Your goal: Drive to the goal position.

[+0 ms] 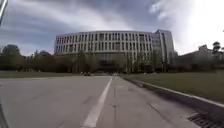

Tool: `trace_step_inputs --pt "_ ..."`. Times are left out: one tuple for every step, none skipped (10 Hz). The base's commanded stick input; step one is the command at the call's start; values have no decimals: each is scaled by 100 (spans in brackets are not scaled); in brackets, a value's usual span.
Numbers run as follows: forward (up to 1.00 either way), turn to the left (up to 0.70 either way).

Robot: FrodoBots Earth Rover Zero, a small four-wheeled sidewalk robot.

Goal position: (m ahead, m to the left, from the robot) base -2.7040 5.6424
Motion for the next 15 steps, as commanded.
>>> trace_step_inputs --pt "100 0" --pt "100 0" --pt "100 0" --pt "100 0" --pt "100 0" --pt "100 0" --pt "100 0" --pt "100 0" --pt "100 0" --pt "100 0" --pt "100 0" --pt "100 0" --pt "100 0" --pt "100 0" --pt "100 0"
